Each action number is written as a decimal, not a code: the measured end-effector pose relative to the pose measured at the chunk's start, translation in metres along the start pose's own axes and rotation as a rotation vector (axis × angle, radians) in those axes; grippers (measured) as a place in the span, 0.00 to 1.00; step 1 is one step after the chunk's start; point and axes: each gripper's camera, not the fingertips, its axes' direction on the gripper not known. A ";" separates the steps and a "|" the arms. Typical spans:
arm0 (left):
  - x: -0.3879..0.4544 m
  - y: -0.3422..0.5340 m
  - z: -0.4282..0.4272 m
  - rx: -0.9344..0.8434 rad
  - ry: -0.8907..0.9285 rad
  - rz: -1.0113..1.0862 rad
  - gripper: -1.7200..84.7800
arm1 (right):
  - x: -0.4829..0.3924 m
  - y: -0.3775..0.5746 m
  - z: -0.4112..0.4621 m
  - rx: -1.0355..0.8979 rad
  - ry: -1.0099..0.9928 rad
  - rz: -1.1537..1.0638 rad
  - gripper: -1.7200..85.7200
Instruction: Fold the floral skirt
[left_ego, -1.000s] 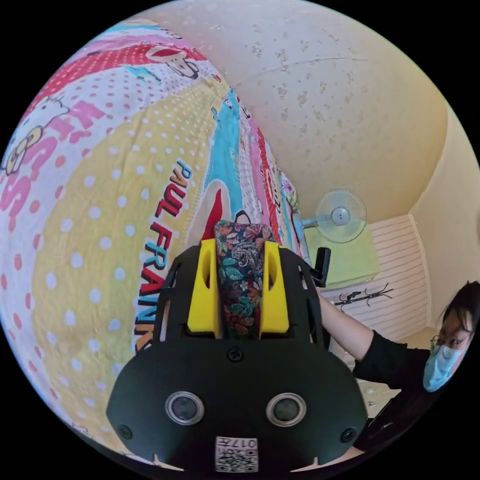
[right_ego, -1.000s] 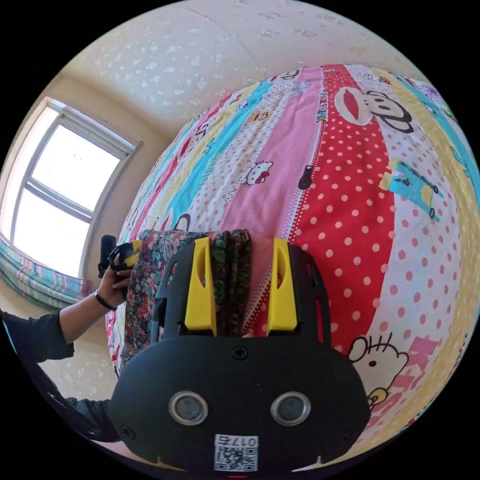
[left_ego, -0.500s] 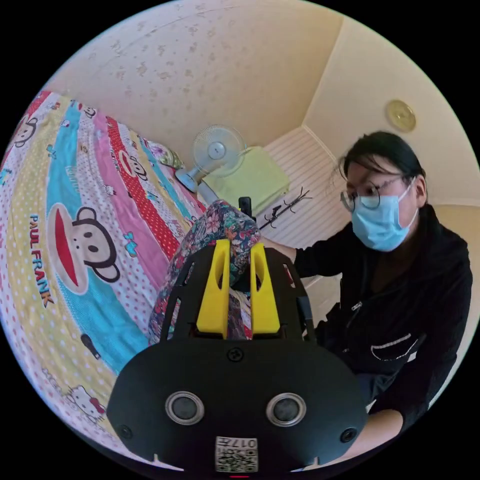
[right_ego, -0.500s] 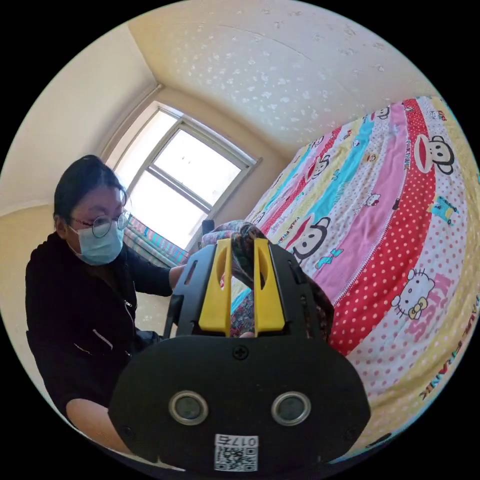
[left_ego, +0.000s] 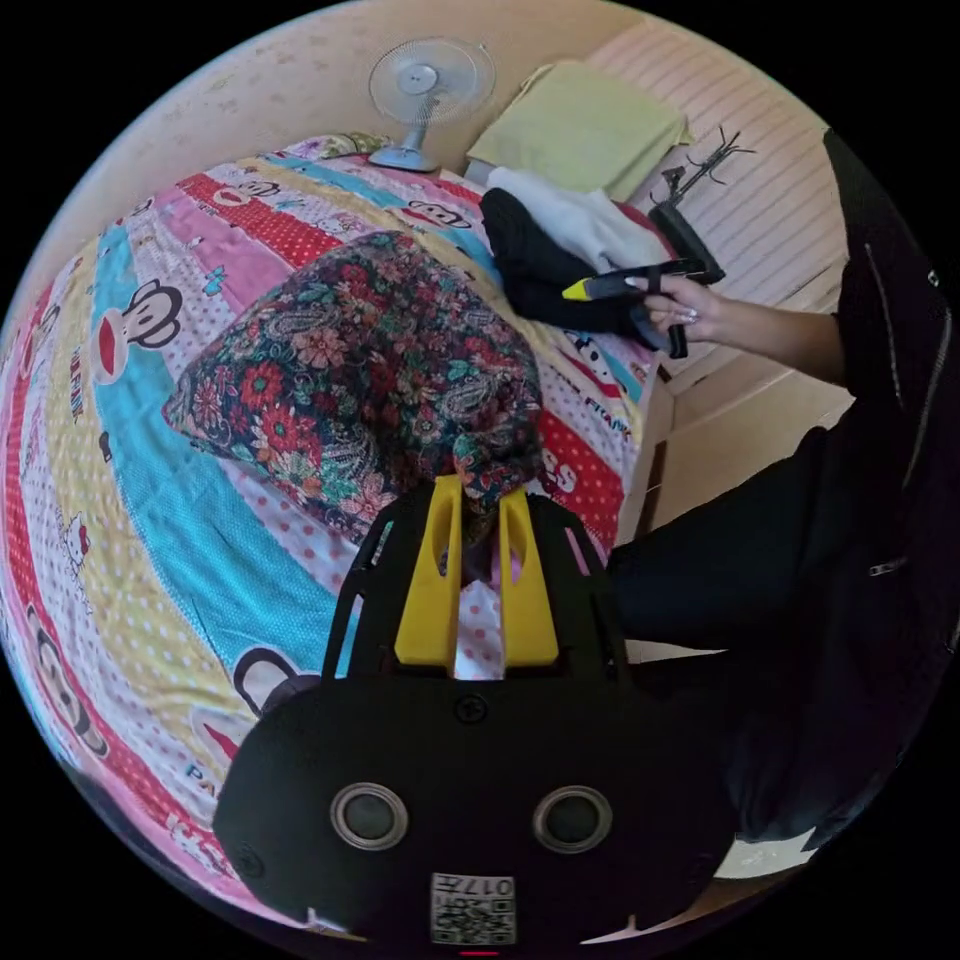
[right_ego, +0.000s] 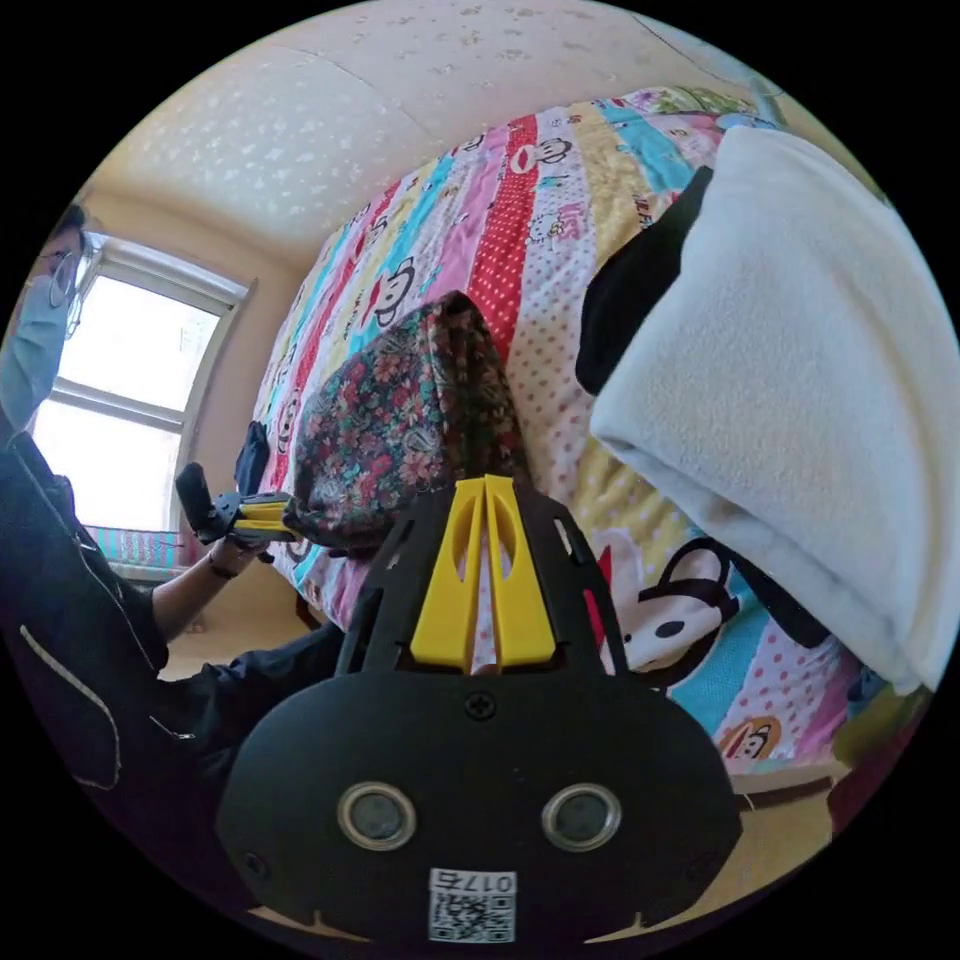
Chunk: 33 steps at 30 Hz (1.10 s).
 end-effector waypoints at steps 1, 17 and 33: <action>0.007 0.002 0.009 0.012 -0.031 -0.022 0.09 | -0.011 -0.002 0.003 0.033 -0.047 -0.029 0.03; 0.036 0.059 -0.069 0.502 0.132 -0.566 0.11 | -0.105 -0.044 0.158 -0.164 0.320 -0.598 0.02; 0.030 0.021 0.037 0.386 0.171 -0.606 0.06 | -0.038 -0.105 0.153 -0.275 0.101 -0.392 0.04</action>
